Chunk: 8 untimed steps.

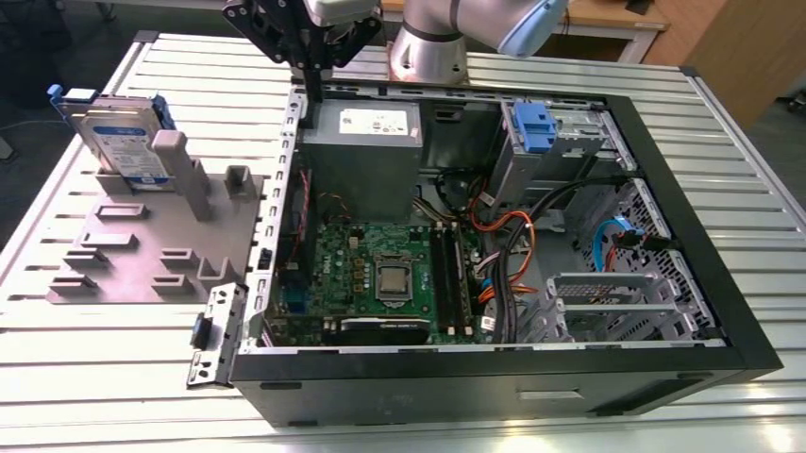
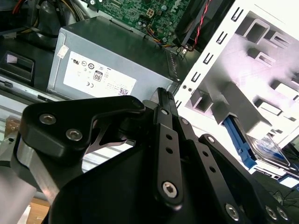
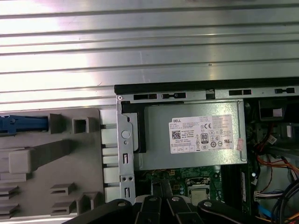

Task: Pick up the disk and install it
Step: 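Reach for the disk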

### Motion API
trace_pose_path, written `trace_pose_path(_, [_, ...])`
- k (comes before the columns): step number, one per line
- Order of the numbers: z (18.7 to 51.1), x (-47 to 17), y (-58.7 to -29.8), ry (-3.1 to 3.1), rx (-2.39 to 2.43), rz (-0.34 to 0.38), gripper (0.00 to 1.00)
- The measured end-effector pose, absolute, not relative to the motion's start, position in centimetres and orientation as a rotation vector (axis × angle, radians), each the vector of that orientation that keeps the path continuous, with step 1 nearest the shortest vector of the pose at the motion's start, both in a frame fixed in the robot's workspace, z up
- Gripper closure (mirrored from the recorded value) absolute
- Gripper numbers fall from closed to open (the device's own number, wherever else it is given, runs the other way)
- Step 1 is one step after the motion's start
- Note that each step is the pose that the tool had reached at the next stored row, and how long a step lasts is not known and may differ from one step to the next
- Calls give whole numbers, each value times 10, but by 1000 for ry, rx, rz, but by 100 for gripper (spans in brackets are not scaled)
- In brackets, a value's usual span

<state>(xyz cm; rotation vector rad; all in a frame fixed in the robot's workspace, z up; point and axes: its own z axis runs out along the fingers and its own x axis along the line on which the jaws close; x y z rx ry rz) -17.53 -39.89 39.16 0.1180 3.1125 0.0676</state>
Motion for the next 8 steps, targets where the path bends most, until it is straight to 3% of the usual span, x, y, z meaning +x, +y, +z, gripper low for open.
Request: trace_pose_path(8, [391, -178, -399, 3112, 118, 68, 89])
